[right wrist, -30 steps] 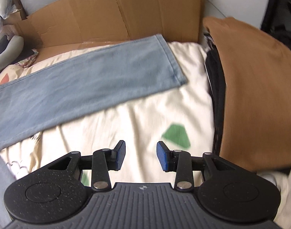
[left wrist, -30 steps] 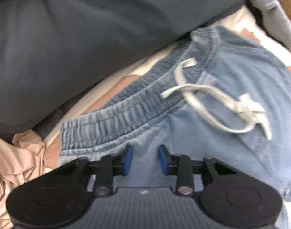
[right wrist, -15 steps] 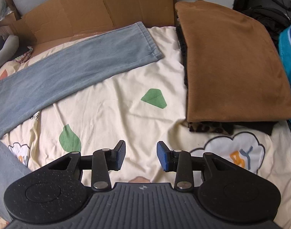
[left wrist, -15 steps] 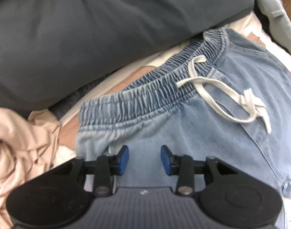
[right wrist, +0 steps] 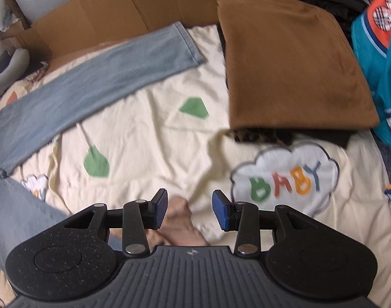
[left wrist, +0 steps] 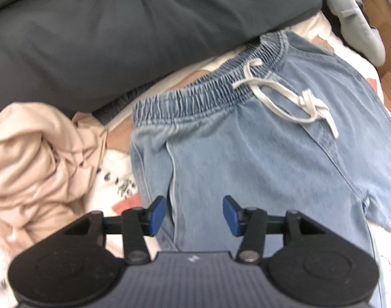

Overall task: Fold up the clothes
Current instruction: 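Open the left gripper and lift both tools back over the jeans, then move the right gripper to the folded leg hem edge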

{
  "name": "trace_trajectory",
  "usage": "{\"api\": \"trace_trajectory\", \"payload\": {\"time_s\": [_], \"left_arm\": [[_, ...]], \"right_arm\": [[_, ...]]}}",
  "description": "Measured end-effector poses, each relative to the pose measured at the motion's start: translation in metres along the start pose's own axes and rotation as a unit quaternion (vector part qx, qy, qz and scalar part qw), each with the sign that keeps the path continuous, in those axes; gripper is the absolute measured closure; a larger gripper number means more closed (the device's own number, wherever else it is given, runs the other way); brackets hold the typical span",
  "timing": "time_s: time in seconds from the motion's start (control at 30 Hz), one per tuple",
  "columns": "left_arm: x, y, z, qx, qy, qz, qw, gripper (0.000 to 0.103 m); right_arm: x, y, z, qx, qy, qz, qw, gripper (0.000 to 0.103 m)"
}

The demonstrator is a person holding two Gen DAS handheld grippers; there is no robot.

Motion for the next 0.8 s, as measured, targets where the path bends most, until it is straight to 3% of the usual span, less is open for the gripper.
{"api": "trace_trajectory", "payload": {"time_s": [0.23,0.67,0.8], "left_arm": [[0.006,0.028,0.013,0.015,0.009,0.005,0.9998,0.048],[0.011,0.077,0.001,0.041,0.023,0.041,0.9980,0.048],[0.014,0.085,-0.006,0.045,0.020,0.074,0.9960,0.049]], "right_arm": [[-0.004,0.046,0.019,0.035,0.009,-0.004,0.999,0.057],[-0.002,0.076,0.011,0.083,0.012,0.005,0.996,0.055],[-0.008,0.088,0.007,0.097,0.016,-0.001,0.995,0.051]]}}
Point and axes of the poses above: each gripper's, at about its wrist camera, not at the fingertips, and z roughly against the way its jaws point, x to its left, y to its underside, the point moved 8 cm from there along -z, roughly the way its jaws point, and after that the axes turned 11 degrees about -x, right-handed, at the moved point
